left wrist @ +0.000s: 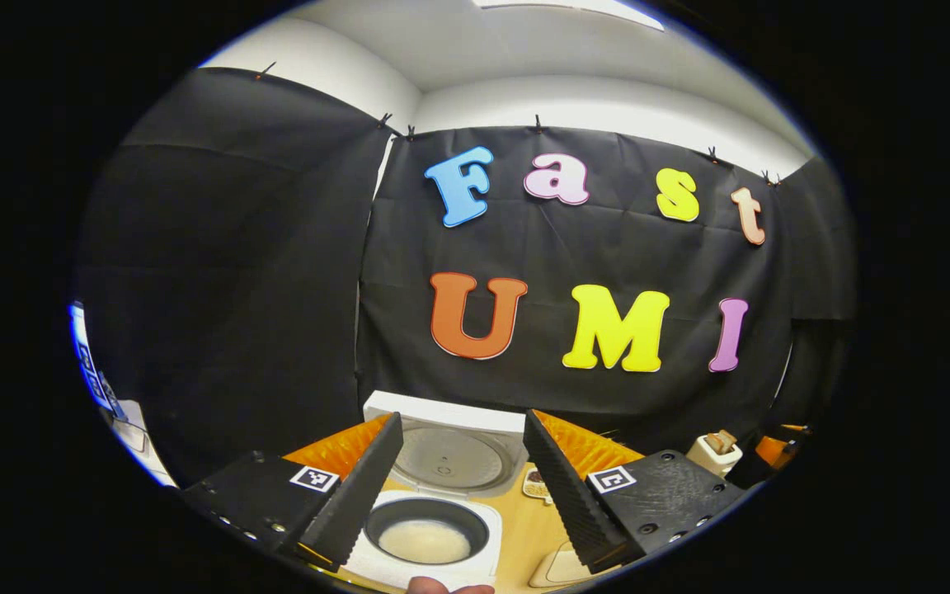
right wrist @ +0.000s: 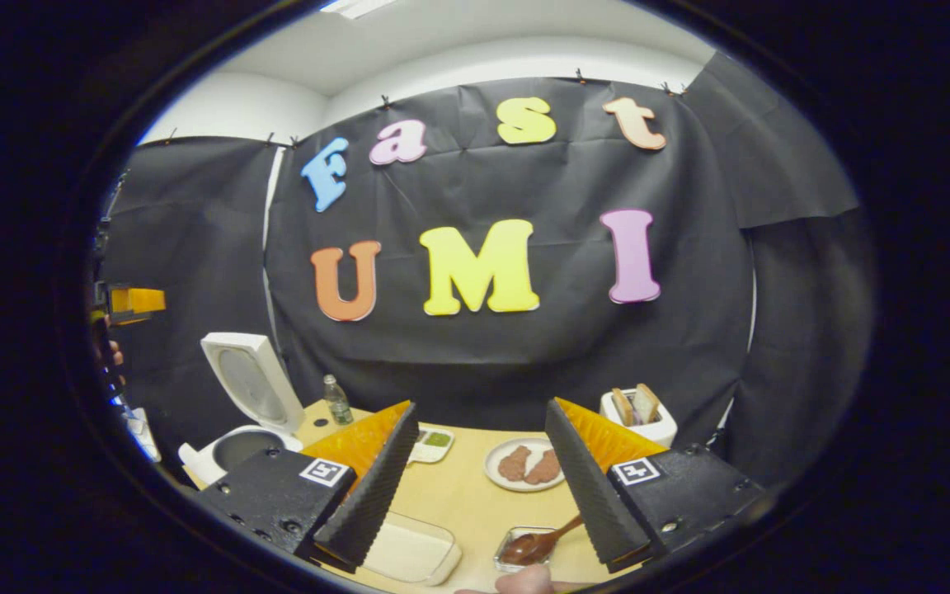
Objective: Close the left gripper, press the button to open the rice cooker; take a wooden spoon from the chopstick holder with the right hand, scoop a spoonful of rice and pour it into the rice cooker, then put the wooden spoon back into the chopstick holder.
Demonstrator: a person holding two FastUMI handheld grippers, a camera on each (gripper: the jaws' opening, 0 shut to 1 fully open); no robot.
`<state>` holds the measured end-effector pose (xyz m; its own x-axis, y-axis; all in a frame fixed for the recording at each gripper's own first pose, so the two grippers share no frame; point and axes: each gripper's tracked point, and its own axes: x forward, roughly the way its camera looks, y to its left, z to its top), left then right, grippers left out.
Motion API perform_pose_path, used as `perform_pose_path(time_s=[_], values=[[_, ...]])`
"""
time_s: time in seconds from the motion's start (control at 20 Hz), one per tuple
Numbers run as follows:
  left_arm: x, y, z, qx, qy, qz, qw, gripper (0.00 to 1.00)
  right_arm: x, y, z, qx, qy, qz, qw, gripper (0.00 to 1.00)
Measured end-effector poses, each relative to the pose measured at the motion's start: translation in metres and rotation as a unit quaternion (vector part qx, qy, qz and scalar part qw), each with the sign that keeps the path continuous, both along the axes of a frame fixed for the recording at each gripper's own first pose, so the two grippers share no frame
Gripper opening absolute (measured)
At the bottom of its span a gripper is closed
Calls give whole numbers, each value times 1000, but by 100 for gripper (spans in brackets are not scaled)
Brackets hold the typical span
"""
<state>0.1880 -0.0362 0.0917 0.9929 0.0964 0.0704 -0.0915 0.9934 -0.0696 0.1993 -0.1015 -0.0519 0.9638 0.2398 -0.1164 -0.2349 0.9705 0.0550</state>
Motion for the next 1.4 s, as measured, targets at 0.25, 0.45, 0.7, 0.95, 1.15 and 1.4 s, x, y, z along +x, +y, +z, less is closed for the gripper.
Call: perform_pose_path(time_s=[0.25,0.45,0.7,0.95,1.15,1.4], values=[[38,21,35,-2,-20,11,1000,94,6,40,-3,-12,16,61,998,100],[77,42,42,-9,-20,19,1000,95,14,49,2,-16,27,75,997,96],[130,57,19,-17,20,11,1000,95,13,43,0,-6,43,56,998,100],[158,56,-5,-26,78,-21,996,95,1,17,-8,-2,52,9,999,100],[176,45,-30,-33,125,-45,991,95,-9,0,-11,8,60,-27,998,100],[198,44,-62,-12,180,-35,983,95,-15,-10,6,21,36,-59,997,96]])
